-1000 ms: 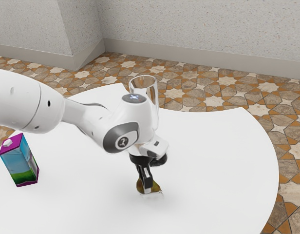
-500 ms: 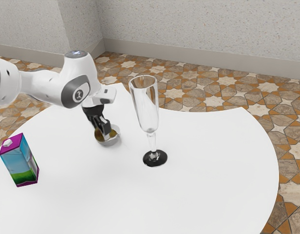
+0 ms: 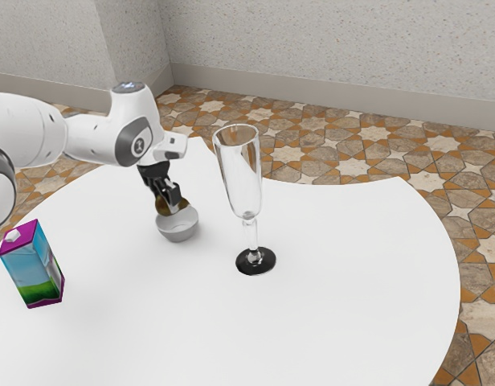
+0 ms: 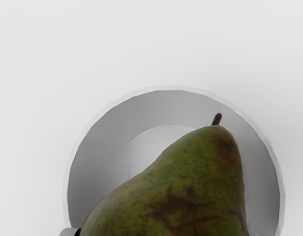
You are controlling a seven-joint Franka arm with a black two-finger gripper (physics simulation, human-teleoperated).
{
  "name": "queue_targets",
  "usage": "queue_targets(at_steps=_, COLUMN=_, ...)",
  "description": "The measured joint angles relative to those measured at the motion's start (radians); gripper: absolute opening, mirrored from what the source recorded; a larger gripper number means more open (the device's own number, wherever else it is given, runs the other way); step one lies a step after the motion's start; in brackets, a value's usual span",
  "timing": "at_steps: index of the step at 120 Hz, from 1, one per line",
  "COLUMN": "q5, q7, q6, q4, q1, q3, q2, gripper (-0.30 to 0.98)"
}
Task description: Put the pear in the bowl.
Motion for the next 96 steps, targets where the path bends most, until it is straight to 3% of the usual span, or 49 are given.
queue_targets(at_steps=32, q5=-0.038, q7=0.046, q6=-0.003, q4=0.002, q1=0.003, q3=-0.005, q2=-0.013, gripper=0.56)
queue_targets(at_steps=48, q5=-0.060, q7=0.016, q6=-0.020, q4=-0.056, q1=0.000, q3=-0.004, q2=-0.191, gripper=0.62)
queue_targets(at_steps=65, q5=-0.030, q7=-0.086, q6=-0.181, q4=-0.061, q1=-0.012, q3=-0.001, q2=-0.392, gripper=0.65)
queue_targets(at_steps=96, q5=0.011, q7=-0.237, q6=-0.423, q4=-0.060, q1=-0.075, q3=-0.002, q2=-0.543, gripper=0.68)
